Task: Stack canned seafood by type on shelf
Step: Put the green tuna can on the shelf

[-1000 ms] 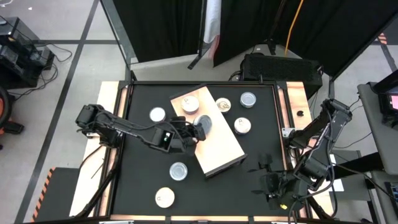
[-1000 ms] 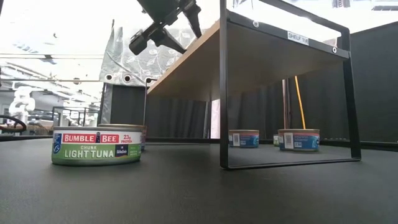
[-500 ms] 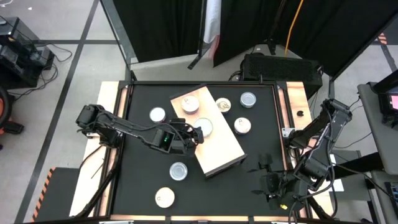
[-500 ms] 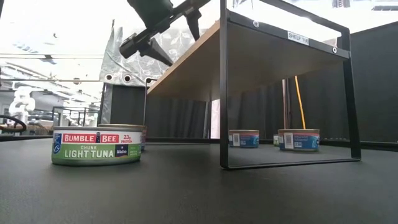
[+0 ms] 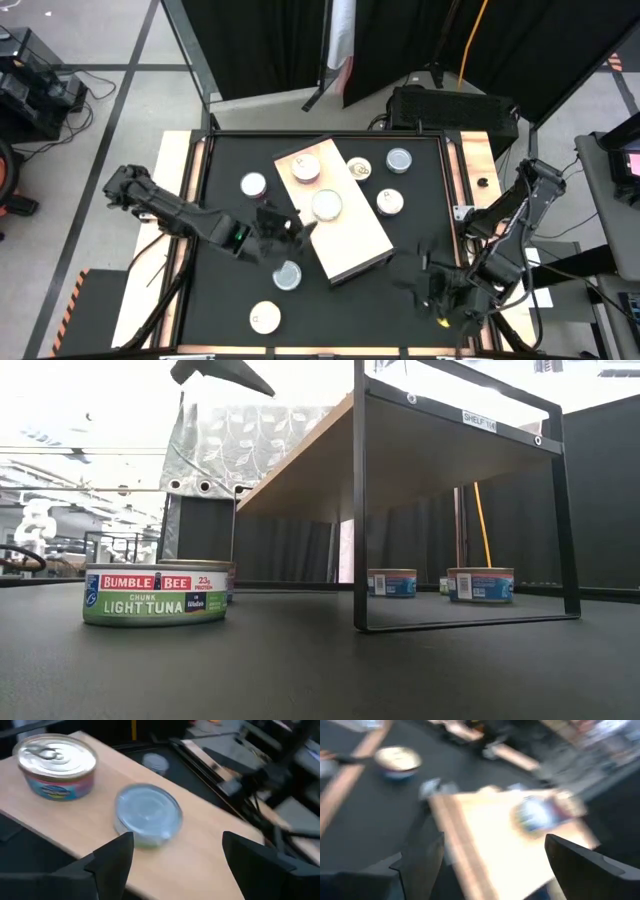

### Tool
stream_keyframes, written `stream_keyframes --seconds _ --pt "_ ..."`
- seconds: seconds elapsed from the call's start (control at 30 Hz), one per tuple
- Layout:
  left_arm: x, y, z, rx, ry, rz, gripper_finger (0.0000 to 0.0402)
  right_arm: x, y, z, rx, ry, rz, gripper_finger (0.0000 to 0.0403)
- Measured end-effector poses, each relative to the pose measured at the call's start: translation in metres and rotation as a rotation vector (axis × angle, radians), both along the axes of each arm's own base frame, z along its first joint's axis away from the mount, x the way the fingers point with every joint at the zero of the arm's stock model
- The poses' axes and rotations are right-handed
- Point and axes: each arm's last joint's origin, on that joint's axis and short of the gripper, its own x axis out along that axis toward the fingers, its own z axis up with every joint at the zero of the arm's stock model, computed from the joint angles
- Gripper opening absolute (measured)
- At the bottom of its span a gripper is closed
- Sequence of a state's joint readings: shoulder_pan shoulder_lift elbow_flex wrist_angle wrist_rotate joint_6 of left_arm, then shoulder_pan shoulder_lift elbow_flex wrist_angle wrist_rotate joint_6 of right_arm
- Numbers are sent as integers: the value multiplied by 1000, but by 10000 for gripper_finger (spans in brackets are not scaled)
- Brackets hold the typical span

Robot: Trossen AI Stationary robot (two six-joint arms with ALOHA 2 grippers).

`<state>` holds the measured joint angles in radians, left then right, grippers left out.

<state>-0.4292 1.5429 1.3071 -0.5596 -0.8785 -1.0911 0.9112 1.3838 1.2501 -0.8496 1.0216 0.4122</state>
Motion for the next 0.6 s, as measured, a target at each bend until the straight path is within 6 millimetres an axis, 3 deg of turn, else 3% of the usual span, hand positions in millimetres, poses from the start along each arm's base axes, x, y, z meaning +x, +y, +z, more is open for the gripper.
stream_keyframes --seconds 0.1,0.33,0.6 --pt "-12 -20 -1 66 6 -27 301 24 -17 -1 -62 -41 -82 338" --pt "-29 -61 -9 249 -66 6 301 88 -76 -9 127 -48 -65 338" --pt "-33 -87 -30 412 -19 -28 301 105 -136 -39 245 9 -218 320"
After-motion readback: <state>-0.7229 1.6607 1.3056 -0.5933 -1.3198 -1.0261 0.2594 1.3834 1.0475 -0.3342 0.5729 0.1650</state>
